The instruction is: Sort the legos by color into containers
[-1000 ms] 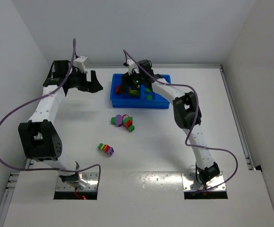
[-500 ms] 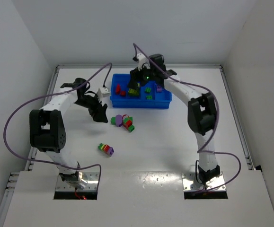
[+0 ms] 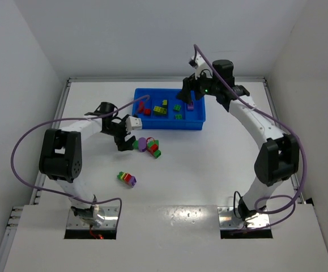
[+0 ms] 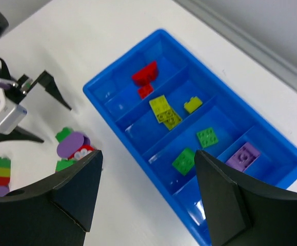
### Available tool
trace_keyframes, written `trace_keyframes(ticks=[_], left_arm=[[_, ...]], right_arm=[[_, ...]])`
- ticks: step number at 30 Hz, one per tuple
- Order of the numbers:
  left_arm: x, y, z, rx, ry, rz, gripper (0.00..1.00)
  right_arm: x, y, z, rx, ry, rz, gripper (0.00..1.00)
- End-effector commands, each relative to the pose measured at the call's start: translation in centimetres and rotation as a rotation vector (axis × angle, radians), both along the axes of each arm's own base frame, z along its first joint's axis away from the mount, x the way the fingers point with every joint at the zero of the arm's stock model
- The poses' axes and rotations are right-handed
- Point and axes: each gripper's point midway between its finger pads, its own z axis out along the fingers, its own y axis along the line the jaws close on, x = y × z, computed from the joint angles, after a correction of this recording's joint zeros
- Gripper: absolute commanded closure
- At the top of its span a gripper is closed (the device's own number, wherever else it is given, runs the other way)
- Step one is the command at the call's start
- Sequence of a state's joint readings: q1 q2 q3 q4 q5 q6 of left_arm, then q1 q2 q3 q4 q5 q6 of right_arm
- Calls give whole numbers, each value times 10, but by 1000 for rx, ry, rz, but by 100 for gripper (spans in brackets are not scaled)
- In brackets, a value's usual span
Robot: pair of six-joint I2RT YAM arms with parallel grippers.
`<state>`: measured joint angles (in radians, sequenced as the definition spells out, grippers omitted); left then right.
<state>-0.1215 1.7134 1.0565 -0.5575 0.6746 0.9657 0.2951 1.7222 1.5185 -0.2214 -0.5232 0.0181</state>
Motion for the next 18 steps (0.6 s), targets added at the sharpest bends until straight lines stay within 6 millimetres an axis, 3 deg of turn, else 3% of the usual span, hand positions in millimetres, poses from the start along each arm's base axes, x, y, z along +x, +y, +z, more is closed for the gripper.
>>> trace_keyframes(ticks=[1, 14, 18], left_arm=[[28, -11, 7, -20, -133, -65, 10], [22, -38, -6, -8, -142, -186, 15], [18, -43, -9, 6, -138, -221, 27]], right_arm=[[-6, -11, 4, -17, -20, -18, 27], [-4, -32, -2, -26, -3, -66, 27], [-4, -37, -2, -26, -3, -75, 27]])
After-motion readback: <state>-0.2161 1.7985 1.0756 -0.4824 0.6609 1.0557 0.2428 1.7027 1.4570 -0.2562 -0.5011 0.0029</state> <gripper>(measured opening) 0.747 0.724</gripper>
